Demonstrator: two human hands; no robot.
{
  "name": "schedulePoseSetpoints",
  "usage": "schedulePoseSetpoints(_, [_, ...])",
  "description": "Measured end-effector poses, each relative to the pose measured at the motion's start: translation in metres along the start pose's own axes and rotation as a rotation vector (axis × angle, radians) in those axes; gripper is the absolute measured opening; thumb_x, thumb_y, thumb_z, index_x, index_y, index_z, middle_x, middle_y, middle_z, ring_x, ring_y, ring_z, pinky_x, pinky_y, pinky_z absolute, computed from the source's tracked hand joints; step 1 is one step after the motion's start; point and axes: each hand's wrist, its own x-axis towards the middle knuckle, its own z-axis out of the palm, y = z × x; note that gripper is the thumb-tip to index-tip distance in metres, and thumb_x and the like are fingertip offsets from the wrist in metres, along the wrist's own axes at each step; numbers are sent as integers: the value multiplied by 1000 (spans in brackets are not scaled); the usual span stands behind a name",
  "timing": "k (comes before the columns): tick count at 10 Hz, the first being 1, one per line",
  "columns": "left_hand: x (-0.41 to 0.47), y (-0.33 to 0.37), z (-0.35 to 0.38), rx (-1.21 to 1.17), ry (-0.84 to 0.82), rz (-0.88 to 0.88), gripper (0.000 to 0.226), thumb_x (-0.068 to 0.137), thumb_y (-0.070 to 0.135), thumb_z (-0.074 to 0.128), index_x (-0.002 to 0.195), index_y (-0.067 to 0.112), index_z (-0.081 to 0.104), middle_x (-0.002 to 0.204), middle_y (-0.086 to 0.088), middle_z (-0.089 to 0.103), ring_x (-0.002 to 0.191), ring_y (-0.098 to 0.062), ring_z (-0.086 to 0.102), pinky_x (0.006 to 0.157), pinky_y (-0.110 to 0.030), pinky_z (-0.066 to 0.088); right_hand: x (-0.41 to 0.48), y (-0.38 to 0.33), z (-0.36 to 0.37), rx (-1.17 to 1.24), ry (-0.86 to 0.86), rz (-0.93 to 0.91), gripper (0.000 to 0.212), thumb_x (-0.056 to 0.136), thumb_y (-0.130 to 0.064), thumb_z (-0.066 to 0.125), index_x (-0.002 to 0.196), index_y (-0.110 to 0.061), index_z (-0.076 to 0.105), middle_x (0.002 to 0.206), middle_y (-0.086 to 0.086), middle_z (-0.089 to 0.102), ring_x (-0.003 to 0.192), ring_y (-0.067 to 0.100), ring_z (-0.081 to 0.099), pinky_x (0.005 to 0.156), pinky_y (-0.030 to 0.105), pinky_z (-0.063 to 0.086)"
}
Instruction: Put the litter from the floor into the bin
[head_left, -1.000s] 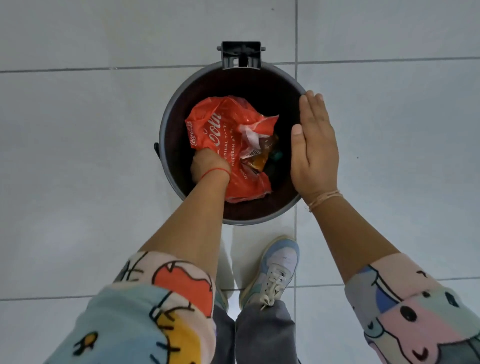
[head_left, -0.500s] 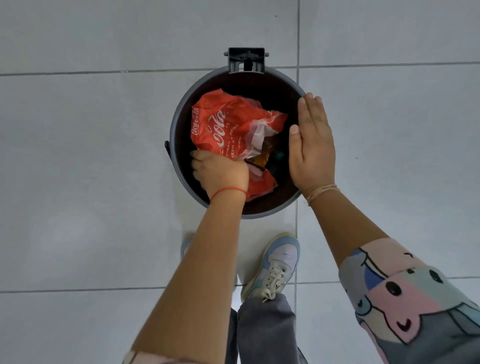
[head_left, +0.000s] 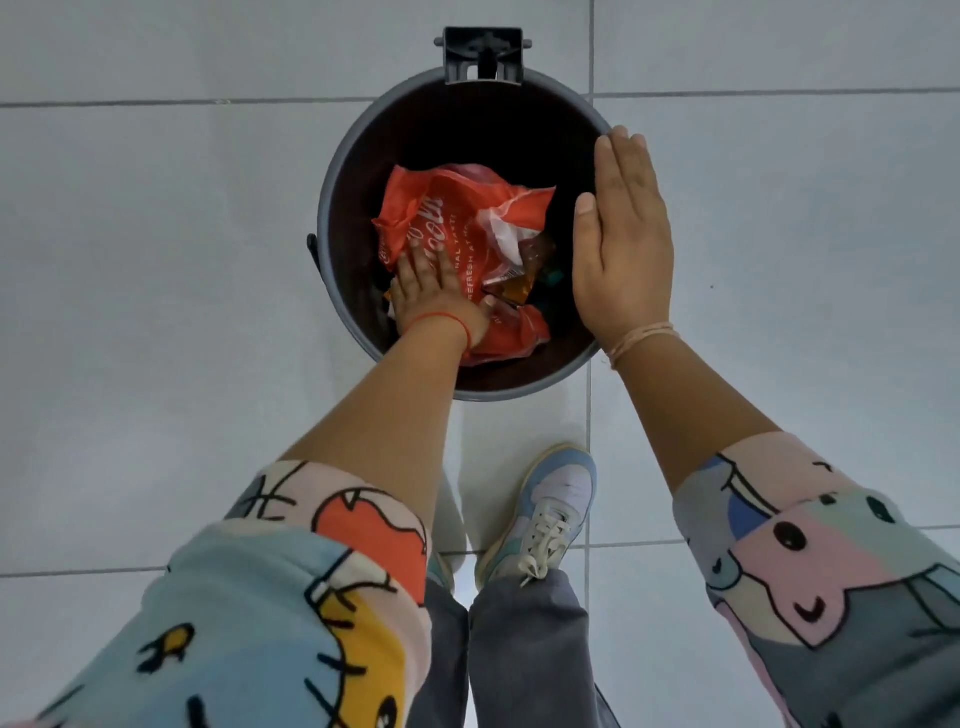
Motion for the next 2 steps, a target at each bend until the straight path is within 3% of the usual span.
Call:
schedulePoseSetpoints(1, [-4, -2, -1, -42, 56, 25, 76, 94, 49, 30, 146, 10, -10, 156, -15, -14, 143, -32, -12, 117, -42, -3, 1, -1, -2, -21, -14, 3, 47, 98, -18, 33, 141, 0, 31, 151, 18, 30, 143, 31, 22, 118, 35, 14])
schedulePoseSetpoints(2, [-29, 1, -15, -52, 306, 149, 68, 96, 43, 29, 146, 6, 1, 157, -14, 1, 144, -30, -3, 117, -41, 1, 1, -15, -11, -180, -92, -29, 53, 98, -24, 34, 143, 0, 22, 154, 19, 20, 144, 34, 12, 119, 42, 11])
